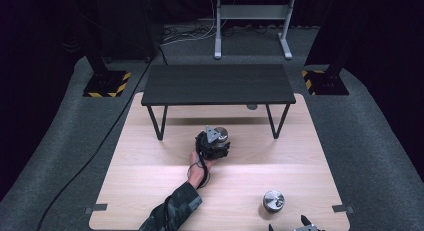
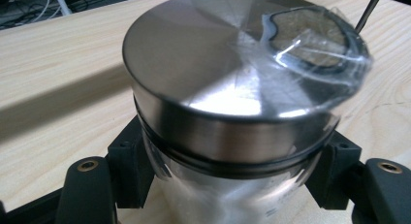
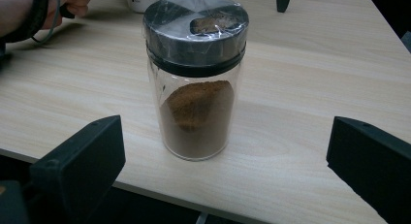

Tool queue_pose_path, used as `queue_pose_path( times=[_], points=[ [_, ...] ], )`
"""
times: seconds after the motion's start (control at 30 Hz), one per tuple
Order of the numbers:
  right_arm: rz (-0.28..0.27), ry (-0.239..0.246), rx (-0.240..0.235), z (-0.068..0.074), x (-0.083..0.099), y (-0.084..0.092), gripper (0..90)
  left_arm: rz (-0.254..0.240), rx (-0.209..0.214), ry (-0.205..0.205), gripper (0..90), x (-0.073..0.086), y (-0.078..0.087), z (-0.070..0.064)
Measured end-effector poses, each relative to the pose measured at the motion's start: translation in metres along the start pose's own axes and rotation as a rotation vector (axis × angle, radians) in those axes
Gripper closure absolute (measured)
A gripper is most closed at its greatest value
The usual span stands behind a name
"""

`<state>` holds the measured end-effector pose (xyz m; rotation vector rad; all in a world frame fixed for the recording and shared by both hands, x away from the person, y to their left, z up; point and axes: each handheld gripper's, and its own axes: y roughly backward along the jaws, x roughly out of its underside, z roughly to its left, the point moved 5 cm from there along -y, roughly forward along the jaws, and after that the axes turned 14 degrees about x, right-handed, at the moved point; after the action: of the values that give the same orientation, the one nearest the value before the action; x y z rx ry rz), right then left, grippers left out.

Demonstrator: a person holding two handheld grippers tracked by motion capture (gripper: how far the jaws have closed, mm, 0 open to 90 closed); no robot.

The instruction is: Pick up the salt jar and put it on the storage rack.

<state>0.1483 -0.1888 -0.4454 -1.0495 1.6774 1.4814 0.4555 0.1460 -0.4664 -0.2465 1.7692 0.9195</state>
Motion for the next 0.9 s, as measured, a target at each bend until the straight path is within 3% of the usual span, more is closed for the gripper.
queue_pose_path(
  times=[0.23, 0.9],
  points=[
    [-0.006, -0.001, 0.007, -0.001, 0.000, 0.001, 0.0, -0.029, 0.015, -0.007, 31.2, -0.002, 0.013, -0.002],
    [-0.012, 0.001, 0.007, 0.000, 0.000, 0.001, 0.0, -0.046, 0.018, -0.004, 31.1, 0.003, 0.045, -0.001]
  ],
)
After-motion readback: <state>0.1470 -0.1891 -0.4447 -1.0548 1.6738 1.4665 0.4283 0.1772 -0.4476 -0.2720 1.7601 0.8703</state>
